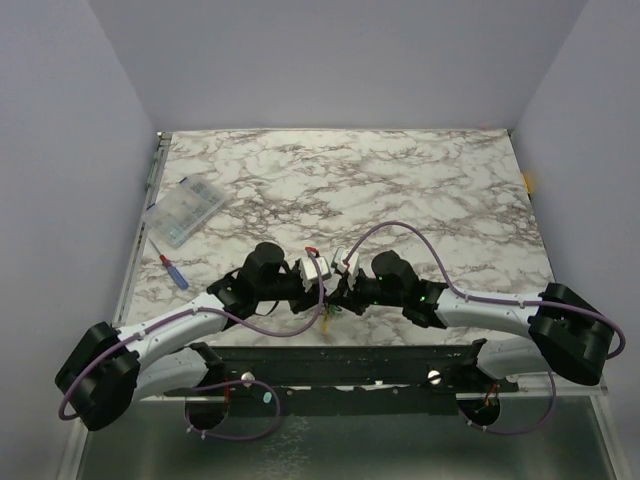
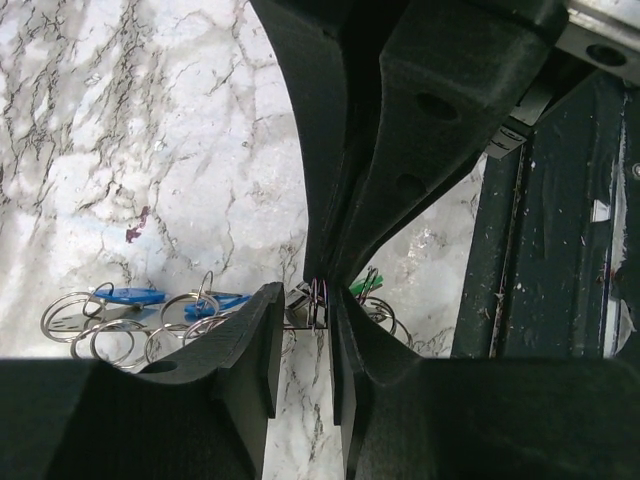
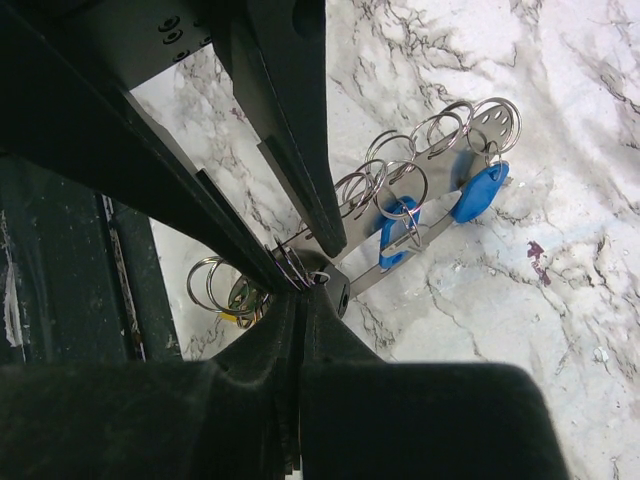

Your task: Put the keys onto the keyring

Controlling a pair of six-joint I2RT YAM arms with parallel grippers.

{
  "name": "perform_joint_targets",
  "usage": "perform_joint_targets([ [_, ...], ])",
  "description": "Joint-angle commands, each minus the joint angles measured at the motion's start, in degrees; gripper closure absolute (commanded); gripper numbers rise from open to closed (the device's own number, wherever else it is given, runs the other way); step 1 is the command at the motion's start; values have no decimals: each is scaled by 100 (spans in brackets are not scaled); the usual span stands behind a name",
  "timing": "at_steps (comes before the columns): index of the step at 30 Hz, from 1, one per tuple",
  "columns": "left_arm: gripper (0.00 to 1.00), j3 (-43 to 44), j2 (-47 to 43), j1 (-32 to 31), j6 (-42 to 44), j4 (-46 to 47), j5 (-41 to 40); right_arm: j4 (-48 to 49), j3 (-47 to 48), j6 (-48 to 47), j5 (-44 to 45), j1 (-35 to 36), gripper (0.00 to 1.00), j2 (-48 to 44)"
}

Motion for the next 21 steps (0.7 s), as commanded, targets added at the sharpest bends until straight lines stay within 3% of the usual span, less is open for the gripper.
perform_joint_targets([
  [1, 72, 184, 83, -18, 113, 58, 203, 49, 163, -47, -106, 2, 99, -35],
  [6, 81, 274, 232, -16, 156, 43, 294, 75, 130, -72, -175, 2, 99, -71],
  [10, 100, 343, 385, -16, 188, -26, 326, 126, 66, -90, -166, 2, 99, -158],
  [17, 100, 343, 223, -19, 219, -101, 244, 336, -124, 208, 201, 2, 98, -403],
  [19, 100, 309, 134, -18, 197, -97, 254, 442, -244, 285, 336, 2, 67, -479],
  [21, 100, 259, 55, -18, 174, -78, 235, 517, -338, 487, 369, 2, 56, -546],
])
